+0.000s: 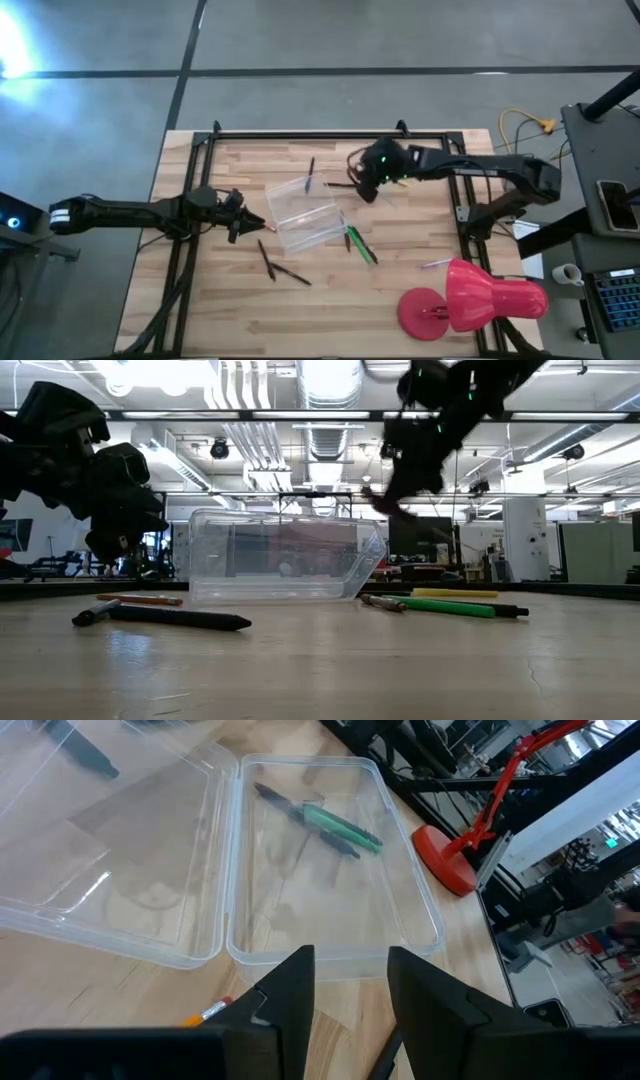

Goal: Pick & place school supplies into a supply box
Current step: Put the scissors into the stationery box, then put the black ball pen in the stationery box

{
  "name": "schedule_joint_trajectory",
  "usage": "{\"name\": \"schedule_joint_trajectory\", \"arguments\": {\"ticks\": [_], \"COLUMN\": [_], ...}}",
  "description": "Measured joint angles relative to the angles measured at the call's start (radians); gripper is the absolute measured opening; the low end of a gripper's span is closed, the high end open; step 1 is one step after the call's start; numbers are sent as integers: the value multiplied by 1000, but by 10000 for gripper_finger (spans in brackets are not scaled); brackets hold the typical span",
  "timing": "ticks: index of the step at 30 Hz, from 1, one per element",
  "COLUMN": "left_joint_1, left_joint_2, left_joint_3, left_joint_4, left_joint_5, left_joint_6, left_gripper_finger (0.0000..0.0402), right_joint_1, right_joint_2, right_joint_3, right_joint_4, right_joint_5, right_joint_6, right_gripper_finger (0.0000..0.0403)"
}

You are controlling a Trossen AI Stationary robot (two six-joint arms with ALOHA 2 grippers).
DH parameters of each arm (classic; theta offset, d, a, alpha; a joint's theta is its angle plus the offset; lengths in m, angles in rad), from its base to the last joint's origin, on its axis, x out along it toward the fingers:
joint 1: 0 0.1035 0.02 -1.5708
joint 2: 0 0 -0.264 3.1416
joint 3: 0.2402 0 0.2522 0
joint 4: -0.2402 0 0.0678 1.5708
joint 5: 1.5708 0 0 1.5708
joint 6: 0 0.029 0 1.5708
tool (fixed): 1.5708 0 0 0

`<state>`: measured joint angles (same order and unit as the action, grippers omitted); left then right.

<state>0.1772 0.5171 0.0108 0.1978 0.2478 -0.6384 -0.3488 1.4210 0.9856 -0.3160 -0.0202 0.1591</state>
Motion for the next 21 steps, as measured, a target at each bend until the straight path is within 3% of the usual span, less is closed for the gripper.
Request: {"name": "schedule_joint_trajectory", "arguments": {"ticks": [2,4,10,15,21], "left_joint_1": [0,0,0,0,0], "left_joint_2": [0,0,0,0,0], "left_joint_3": [0,0,0,0,0], "left_joint_4": [0,0,0,0,0], "left_joint_5": [0,0,0,0,0], "left_joint_6": [0,0,0,0,0], "left_gripper_finger": [114,114,114,114,114], "right_joint_1": [8,23,98,146,149], "right_joint_2": [-4,42,278,444,520], "right_joint_3": [57,114,338,503,580], "right_joint_4": [36,44,47,-104,-156], "right_joint_5": [-58,-94,-116,-116,-116], "right_joint_6": [-61,-71,-78,-114,-139], "right_gripper_finger": [14,4,3,6,7]}}
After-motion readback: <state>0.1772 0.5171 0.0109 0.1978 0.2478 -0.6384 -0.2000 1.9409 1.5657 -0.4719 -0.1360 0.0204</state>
